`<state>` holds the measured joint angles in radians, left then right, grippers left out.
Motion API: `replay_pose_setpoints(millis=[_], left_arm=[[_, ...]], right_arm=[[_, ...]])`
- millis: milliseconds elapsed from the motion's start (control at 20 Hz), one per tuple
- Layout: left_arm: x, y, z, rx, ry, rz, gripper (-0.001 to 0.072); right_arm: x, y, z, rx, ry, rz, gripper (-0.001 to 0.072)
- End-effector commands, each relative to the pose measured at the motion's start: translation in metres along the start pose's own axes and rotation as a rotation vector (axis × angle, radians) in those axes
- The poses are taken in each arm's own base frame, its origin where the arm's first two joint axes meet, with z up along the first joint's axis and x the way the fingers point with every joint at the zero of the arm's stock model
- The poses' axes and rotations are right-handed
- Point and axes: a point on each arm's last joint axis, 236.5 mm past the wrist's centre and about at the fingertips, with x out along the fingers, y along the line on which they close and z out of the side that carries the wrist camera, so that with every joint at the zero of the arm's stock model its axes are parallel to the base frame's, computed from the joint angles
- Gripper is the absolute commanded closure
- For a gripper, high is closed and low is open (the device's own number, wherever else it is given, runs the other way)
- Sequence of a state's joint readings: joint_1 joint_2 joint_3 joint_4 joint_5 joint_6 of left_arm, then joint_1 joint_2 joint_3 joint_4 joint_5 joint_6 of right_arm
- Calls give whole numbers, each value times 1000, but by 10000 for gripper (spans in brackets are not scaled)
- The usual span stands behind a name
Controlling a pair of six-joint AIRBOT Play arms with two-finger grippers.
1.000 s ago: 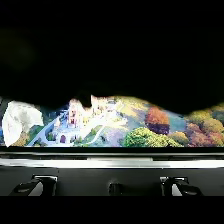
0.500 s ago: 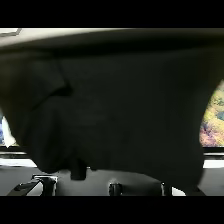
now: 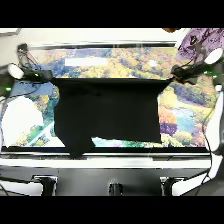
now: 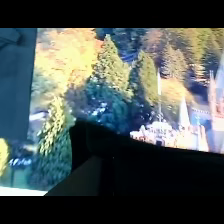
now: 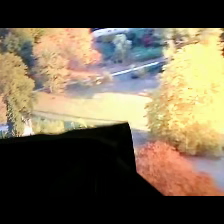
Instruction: Fold the clothes and pants, and hang the long-sleeved shirts on hangers.
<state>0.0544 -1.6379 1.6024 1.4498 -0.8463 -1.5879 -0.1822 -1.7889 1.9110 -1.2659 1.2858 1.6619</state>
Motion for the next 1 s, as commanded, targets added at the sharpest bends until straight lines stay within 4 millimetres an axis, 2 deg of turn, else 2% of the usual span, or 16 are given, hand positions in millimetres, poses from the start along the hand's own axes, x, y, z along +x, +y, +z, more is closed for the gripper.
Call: replay_pose_setpoints(millis=[0,150,400,550,800,950], left_arm=[[67,-1,-17,1,15,-5,691],[66,14,-40,5,112,24,691],[47,35,-103,33,397,66,692],[42,36,-114,72,450,61,690],[44,37,-120,80,471,60,691],[46,38,-129,77,504,59,689]], right_arm=[[72,-15,-3,69,38,23,681],[77,-24,-22,63,118,-8,681],[72,-39,-77,19,350,-111,681],[76,-33,-105,-45,452,-177,681],[82,-22,-115,-83,457,-280,681],[89,-23,-131,-72,499,-291,680]])
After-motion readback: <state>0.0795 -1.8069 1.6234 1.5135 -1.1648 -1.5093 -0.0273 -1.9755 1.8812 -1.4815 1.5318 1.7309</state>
